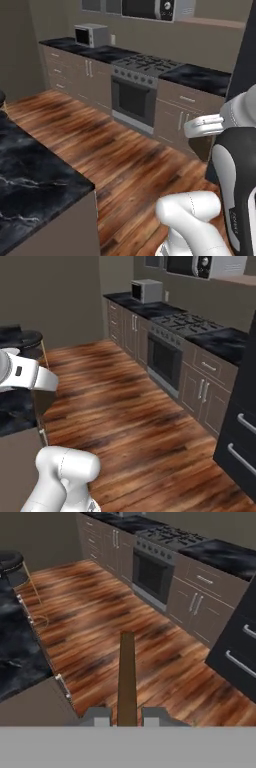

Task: Start the toaster. Once the lever pops up, take the bread to the plate on the dining counter.

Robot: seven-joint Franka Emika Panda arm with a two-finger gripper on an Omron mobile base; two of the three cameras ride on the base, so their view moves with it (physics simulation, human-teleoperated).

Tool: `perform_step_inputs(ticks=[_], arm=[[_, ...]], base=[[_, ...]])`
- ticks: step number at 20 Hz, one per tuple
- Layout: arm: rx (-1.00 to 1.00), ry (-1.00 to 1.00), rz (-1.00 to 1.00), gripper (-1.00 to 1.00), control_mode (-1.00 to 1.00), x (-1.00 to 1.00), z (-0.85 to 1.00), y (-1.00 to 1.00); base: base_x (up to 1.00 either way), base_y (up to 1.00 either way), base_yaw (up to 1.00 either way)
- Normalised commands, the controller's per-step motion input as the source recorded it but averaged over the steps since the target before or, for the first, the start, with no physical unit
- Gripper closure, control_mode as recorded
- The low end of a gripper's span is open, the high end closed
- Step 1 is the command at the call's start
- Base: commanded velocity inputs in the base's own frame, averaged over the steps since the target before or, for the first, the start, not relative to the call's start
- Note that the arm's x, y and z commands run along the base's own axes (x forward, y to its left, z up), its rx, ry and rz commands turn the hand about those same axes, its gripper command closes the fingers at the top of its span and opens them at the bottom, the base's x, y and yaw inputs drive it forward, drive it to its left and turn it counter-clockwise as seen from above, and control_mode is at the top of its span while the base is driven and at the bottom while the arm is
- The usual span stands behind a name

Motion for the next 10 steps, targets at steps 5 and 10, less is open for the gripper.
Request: perform_step_inputs(ticks=[5, 10], arm=[[0.00, 0.00, 0.00, 1.00, 1.00, 0.00, 0.00, 0.00], [0.00, 0.00, 0.00, 1.00, 1.00, 0.00, 0.00, 0.00]], base=[[0.59, -0.93, 0.48], [0.54, -0.95, 0.49]])
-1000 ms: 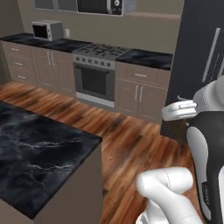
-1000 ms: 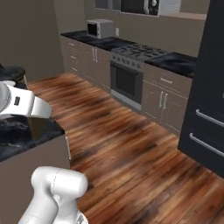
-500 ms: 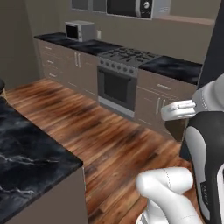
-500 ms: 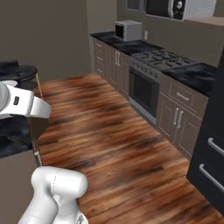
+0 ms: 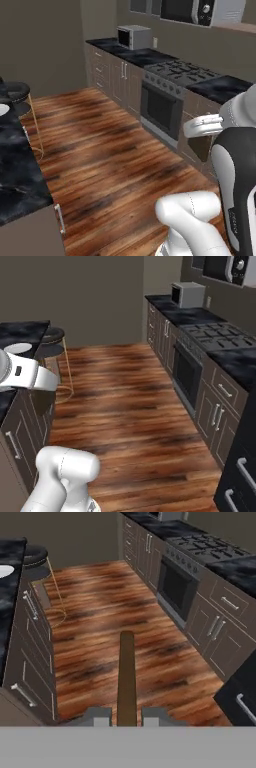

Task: Start the toaster. Once the lever pops up, take the bread to the plate on the dining counter.

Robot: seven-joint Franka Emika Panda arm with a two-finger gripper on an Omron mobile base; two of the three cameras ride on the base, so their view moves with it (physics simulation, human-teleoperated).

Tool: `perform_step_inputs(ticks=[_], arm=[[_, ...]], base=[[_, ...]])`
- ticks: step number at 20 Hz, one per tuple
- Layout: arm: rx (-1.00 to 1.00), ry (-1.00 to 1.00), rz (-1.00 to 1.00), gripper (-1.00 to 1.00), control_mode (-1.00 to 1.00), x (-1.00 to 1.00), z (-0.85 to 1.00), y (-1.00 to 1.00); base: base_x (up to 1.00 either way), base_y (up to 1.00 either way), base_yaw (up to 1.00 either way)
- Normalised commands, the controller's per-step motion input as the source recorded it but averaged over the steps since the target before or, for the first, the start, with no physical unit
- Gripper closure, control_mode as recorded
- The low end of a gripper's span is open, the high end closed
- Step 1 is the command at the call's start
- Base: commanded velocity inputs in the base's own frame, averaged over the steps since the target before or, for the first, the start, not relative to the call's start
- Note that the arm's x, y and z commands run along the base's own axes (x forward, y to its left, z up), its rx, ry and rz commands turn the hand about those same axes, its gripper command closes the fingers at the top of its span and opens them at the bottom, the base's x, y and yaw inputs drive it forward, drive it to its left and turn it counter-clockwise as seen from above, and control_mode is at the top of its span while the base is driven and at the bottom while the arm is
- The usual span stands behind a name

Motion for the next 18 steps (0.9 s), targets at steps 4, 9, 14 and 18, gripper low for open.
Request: perform_step_inputs(ticks=[4, 9, 14, 18], arm=[[0.00, 0.00, 0.00, 1.00, 1.00, 0.00, 0.00, 0.00], [0.00, 0.00, 0.00, 1.00, 1.00, 0.00, 0.00, 0.00], [0.00, 0.00, 0.00, 1.00, 1.00, 0.00, 0.00, 0.00], [0.00, 0.00, 0.00, 1.00, 1.00, 0.00, 0.00, 0.00]], base=[[0.59, -0.86, 0.50], [0.70, -0.69, 0.55], [0.87, -0.45, 0.58], [0.94, -0.33, 0.60]])
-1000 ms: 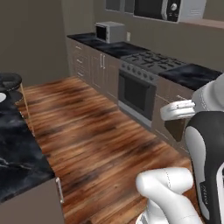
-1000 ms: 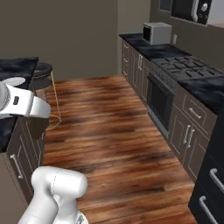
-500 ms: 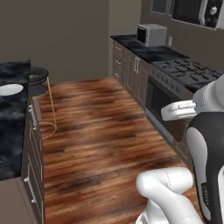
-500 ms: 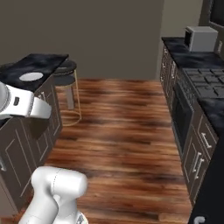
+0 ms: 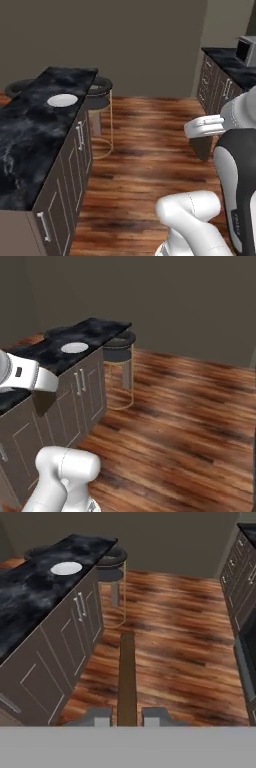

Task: Start the toaster. Once the lever pops up, take the bread to the plate on the dining counter.

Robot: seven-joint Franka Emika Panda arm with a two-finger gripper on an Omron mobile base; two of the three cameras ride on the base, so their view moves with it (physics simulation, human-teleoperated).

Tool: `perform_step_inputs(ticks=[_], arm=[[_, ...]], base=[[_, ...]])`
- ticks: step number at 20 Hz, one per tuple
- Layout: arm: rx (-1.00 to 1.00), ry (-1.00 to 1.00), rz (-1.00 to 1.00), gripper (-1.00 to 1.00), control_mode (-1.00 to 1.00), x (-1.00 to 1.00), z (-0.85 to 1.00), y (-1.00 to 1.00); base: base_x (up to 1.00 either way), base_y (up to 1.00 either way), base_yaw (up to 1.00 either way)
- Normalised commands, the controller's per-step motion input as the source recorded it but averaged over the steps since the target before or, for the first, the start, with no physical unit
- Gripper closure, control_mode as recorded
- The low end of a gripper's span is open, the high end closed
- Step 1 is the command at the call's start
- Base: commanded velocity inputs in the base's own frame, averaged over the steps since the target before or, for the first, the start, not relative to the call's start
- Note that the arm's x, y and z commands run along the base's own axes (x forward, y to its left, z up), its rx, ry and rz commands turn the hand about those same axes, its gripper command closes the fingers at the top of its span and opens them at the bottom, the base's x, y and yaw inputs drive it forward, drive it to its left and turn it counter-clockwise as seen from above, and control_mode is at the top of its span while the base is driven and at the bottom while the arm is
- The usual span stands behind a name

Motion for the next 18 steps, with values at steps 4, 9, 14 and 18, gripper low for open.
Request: perform_step_inputs(ticks=[4, 9, 14, 18], arm=[[0.00, 0.00, 0.00, 1.00, 1.00, 0.00, 0.00, 0.00], [0.00, 0.00, 0.00, 1.00, 1.00, 0.00, 0.00, 0.00], [0.00, 0.00, 0.00, 1.00, 1.00, 0.00, 0.00, 0.00], [0.00, 0.00, 0.00, 1.00, 1.00, 0.00, 0.00, 0.00]], base=[[0.99, -0.44, 0.59], [0.88, -0.57, 0.58], [0.81, -0.62, 0.58], [0.68, -0.74, 0.55]])
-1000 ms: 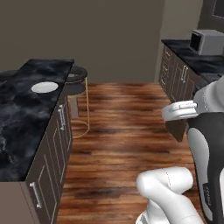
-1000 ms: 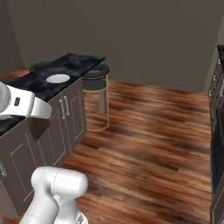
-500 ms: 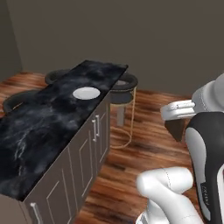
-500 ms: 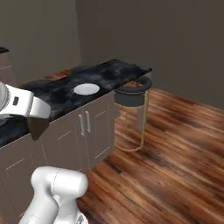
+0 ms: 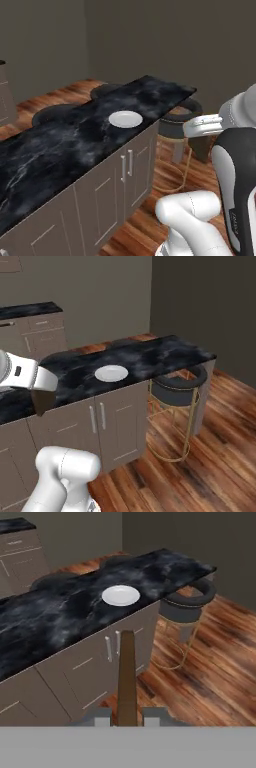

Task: Start the toaster. Once the lever pops up, take the bread to the plate on the dining counter.

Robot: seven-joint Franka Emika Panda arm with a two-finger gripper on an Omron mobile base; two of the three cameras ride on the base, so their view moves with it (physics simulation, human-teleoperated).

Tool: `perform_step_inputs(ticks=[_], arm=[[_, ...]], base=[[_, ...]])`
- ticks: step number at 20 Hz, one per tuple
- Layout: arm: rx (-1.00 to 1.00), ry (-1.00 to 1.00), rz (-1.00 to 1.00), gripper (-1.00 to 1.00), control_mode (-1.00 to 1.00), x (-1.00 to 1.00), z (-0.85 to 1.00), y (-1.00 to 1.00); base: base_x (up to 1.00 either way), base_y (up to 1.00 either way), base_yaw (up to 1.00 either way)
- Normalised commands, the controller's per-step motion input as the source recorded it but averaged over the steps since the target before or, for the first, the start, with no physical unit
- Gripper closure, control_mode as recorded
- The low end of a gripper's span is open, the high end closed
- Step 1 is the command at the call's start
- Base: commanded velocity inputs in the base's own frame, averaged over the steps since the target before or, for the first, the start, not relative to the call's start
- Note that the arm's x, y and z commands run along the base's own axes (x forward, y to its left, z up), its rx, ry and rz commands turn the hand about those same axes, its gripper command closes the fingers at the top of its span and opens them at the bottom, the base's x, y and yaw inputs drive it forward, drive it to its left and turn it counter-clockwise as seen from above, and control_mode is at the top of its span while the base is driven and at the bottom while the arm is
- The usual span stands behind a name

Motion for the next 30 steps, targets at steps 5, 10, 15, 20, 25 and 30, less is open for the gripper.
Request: perform_step_inputs(ticks=[5, 10, 15, 20, 25, 30], arm=[[0.00, 0.00, 0.00, 1.00, 1.00, 0.00, 0.00, 0.00], [0.00, 0.00, 0.00, 1.00, 1.00, 0.00, 0.00, 0.00], [0.00, 0.00, 0.00, 1.00, 1.00, 0.00, 0.00, 0.00], [0.00, 0.00, 0.00, 1.00, 1.00, 0.00, 0.00, 0.00], [0.00, 0.00, 0.00, 1.00, 1.00, 0.00, 0.00, 0.00], [0.00, 0.00, 0.00, 1.00, 1.00, 0.00, 0.00, 0.00]], base=[[0.54, -0.83, 0.50], [0.52, -0.72, 0.45], [0.58, -0.45, 0.42], [0.60, -0.16, 0.36], [0.64, -0.12, 0.33], [0.53, -0.37, 0.28]])
